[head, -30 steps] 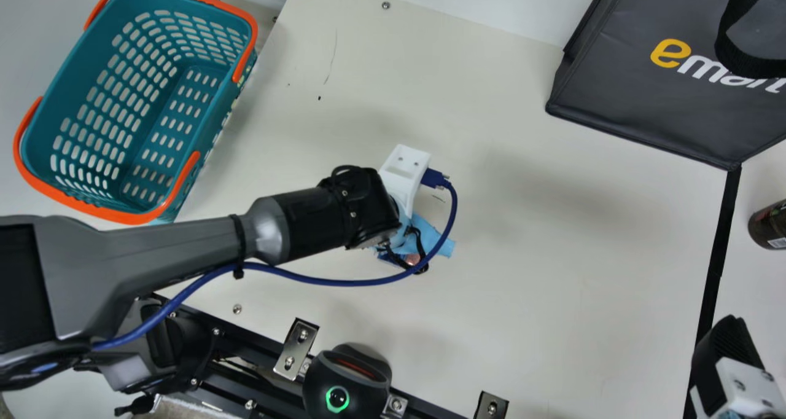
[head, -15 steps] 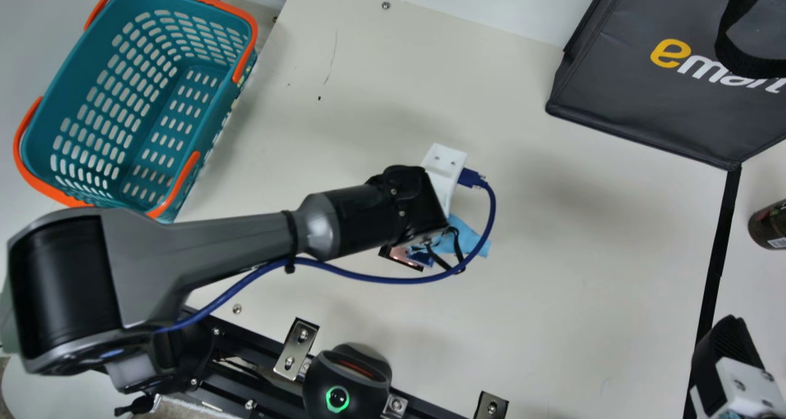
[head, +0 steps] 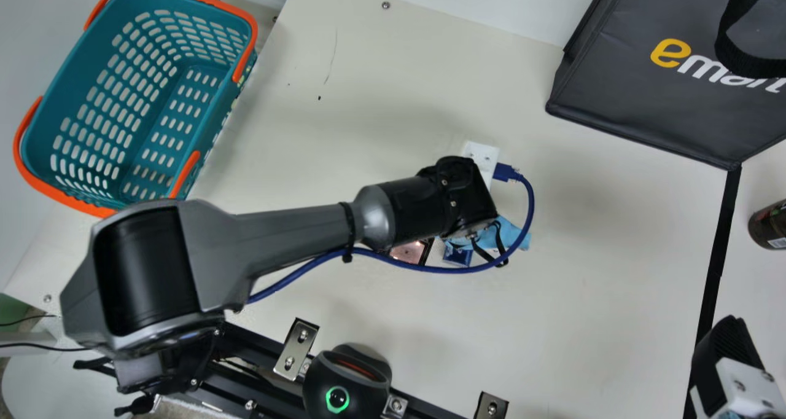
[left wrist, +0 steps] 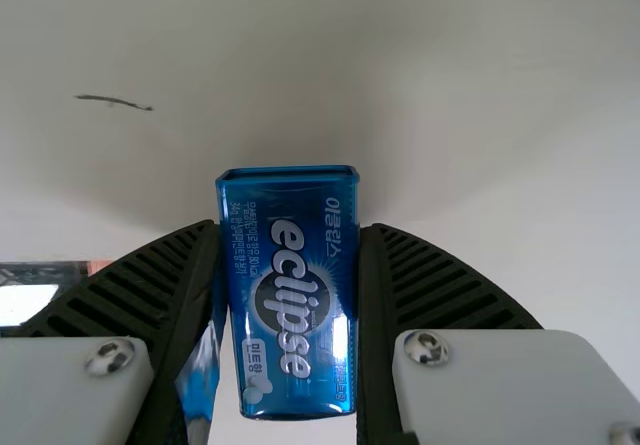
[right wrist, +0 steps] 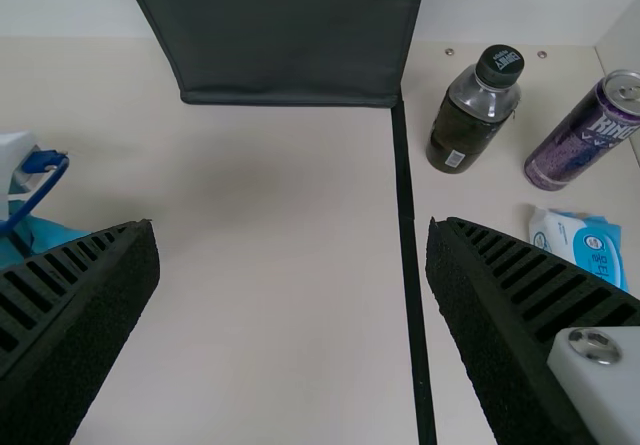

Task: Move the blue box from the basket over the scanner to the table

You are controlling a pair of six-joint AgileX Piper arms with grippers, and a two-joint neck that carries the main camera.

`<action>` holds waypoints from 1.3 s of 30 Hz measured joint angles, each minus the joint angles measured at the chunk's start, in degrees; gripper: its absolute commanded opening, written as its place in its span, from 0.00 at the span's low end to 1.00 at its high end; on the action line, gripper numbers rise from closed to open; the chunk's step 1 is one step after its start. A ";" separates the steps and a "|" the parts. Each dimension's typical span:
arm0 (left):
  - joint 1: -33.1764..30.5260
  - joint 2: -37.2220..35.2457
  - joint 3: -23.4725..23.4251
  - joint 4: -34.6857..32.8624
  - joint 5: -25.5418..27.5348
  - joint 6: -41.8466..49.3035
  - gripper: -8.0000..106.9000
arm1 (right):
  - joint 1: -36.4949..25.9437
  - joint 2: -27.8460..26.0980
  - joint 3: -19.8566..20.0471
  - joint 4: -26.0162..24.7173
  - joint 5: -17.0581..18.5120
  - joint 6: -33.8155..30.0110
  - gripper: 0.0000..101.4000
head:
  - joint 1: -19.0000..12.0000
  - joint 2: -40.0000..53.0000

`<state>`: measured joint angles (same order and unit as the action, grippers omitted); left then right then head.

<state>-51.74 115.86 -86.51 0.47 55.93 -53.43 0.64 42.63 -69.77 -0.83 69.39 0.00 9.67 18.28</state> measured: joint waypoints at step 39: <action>5.78 -4.54 2.39 -8.33 -2.43 6.59 0.85 | 0.00 0.00 0.00 0.00 -0.12 0.00 0.94 | 0.00 0.00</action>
<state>-45.96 111.32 -84.12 -7.86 53.50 -46.84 0.64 42.63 -69.77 -0.83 69.27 0.00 9.67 18.28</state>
